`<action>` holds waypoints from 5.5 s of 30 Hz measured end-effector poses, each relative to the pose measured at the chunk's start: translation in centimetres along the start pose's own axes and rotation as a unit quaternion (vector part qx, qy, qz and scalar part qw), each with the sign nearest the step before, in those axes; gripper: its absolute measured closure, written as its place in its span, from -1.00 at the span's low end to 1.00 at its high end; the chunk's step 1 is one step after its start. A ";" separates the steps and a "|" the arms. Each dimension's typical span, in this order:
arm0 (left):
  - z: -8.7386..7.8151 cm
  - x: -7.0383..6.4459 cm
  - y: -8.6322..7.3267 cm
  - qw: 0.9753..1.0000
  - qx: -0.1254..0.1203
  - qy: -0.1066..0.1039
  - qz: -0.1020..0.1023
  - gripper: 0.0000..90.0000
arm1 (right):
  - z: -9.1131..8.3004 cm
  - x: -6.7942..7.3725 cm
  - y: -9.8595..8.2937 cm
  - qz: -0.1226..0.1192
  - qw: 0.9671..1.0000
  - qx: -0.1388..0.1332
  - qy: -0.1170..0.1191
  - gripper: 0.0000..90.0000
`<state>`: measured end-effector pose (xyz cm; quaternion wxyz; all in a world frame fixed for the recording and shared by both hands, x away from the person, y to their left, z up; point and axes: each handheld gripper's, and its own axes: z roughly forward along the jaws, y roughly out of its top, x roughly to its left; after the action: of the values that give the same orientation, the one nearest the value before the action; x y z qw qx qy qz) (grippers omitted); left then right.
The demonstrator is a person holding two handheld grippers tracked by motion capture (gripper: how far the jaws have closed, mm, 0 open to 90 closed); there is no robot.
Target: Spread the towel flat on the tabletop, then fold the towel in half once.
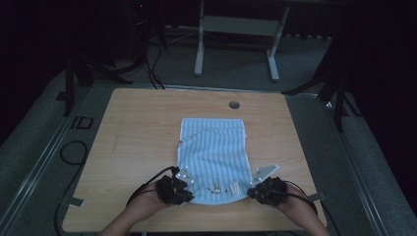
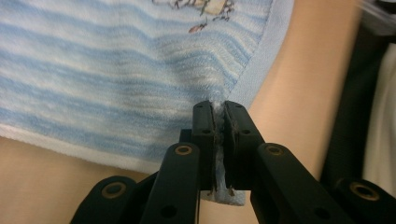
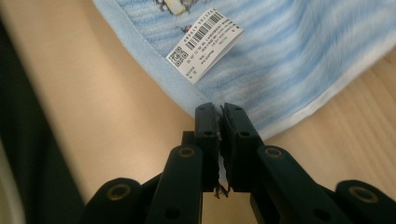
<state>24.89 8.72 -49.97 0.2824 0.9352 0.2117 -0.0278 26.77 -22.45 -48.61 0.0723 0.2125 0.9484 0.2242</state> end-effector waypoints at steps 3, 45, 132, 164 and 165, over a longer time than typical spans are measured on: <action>-0.3 -1.9 -0.3 1.000 0.006 -0.015 0.017 0.83 | -1.8 2.9 -1.6 -0.008 1.000 -0.002 0.011 0.88; 3.5 14.8 5.0 0.983 0.011 0.144 -0.117 0.59 | 7.5 -13.4 6.8 0.131 0.985 -0.012 -0.107 0.99; 4.2 15.2 7.0 0.981 0.026 0.156 -0.112 0.20 | 6.5 -13.3 3.8 0.160 0.983 -0.013 -0.091 0.72; 4.9 22.0 8.6 0.960 -0.020 0.197 -0.196 0.39 | 8.2 -21.2 5.5 0.264 0.959 0.031 -0.101 0.48; 5.0 21.9 8.7 0.962 -0.022 0.193 -0.194 0.58 | 8.2 -21.0 5.6 0.258 0.961 0.031 -0.099 0.66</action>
<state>48.74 7.81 -53.42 0.2464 0.8575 0.4396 0.1036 49.67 -23.81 -52.48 0.0986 0.4734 0.8557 0.1840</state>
